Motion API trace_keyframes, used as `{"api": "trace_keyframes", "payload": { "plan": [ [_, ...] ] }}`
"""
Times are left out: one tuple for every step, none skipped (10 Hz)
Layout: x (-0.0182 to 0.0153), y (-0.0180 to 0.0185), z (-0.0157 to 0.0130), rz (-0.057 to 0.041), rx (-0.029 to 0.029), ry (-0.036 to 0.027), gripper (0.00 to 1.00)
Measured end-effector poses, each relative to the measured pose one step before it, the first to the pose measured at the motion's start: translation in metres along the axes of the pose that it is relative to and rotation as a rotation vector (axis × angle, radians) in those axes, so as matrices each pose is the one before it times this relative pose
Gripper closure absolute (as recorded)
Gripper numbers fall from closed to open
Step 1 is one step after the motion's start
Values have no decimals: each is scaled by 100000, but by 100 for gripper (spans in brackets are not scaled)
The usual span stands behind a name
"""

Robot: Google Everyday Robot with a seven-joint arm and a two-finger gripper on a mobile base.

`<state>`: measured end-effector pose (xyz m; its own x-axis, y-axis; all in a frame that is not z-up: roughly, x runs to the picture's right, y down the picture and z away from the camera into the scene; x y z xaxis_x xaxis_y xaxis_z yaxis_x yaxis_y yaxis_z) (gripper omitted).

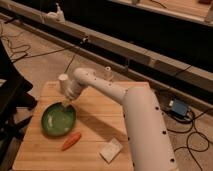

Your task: Drag the ceramic bowl in a circle

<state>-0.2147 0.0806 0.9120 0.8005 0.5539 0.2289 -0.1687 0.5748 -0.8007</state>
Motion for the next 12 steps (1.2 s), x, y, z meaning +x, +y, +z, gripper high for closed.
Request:
{"api": "trace_keyframes", "payload": {
  "plan": [
    [1268, -1703, -1324, 3866, 3368, 1645, 100],
    [892, -1716, -1119, 3519, 3214, 1626, 100],
    [173, -1414, -890, 2257, 2675, 690, 100],
    [-455, -654, -342, 698, 1121, 73, 100],
    [-1423, -463, -26, -17, 699, -1143, 100],
    [-1589, 349, 551, -1462, -815, -1227, 100],
    [-1206, 655, 706, -1933, -1447, -1073, 100],
    [-1394, 1385, 1281, -3166, -2961, -1030, 100],
    [-1560, 1891, 1578, -4286, -3947, -1320, 100],
    [-1010, 1472, 1190, -3413, -3287, -1254, 100],
    [131, 868, 582, -1555, -1968, 126, 100],
    [724, 638, 300, -483, -1384, 743, 100]
  ]
}}
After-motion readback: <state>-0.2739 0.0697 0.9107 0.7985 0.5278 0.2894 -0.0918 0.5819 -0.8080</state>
